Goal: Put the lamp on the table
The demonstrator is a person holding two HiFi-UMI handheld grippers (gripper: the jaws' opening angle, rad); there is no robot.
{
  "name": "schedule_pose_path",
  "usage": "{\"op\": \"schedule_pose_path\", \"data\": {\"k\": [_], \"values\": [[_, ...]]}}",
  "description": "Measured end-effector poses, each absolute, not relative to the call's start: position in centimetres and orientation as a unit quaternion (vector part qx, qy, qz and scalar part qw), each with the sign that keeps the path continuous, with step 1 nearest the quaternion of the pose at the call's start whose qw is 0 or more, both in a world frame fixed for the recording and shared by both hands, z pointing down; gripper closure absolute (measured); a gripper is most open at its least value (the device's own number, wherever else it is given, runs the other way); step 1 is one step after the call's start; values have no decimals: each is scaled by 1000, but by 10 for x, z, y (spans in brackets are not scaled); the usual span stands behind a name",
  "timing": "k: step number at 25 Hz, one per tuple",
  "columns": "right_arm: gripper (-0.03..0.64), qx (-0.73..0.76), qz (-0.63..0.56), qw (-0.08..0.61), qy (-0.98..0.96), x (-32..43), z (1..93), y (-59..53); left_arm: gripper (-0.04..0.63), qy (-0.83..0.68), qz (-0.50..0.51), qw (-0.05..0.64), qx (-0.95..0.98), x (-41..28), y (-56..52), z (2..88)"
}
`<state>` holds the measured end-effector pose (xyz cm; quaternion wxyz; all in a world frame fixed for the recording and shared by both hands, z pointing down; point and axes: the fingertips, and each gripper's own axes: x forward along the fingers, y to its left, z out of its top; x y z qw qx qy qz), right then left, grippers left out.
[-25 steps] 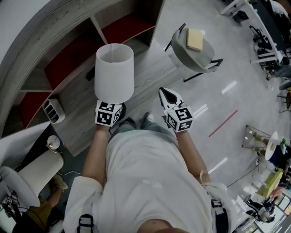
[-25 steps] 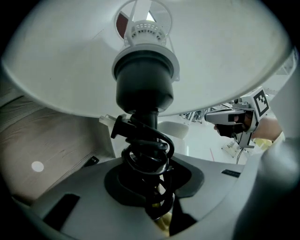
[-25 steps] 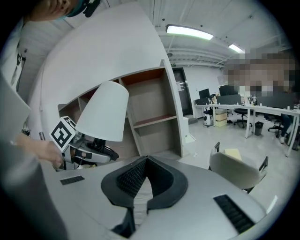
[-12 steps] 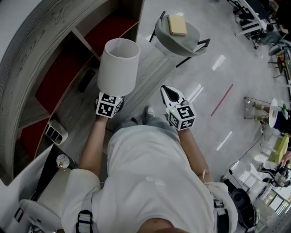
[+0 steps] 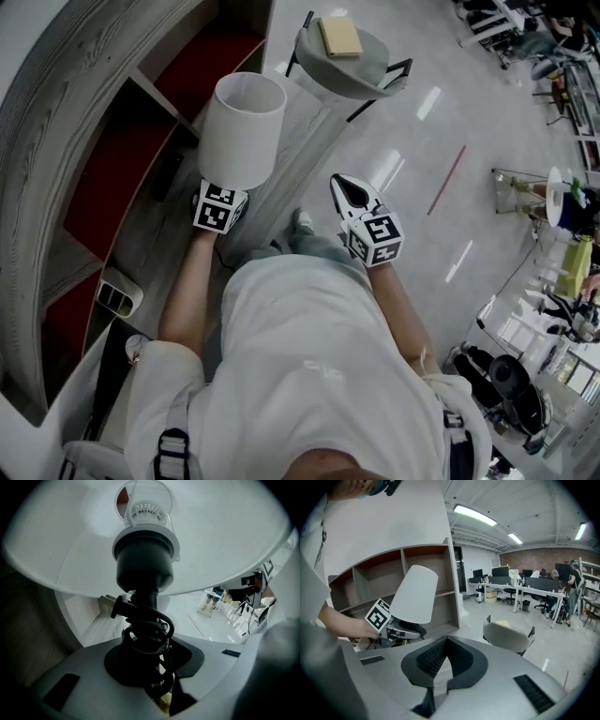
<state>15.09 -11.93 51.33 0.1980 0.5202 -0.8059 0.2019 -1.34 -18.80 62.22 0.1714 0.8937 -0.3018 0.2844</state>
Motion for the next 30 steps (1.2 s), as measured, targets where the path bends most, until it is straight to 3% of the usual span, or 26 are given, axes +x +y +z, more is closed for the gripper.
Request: {"op": "schedule_pose_path", "data": {"k": [30], "values": [[588,531,209,201,-796,146,521,-104,468,-282,275,137,909,-26,-172,652]]}}
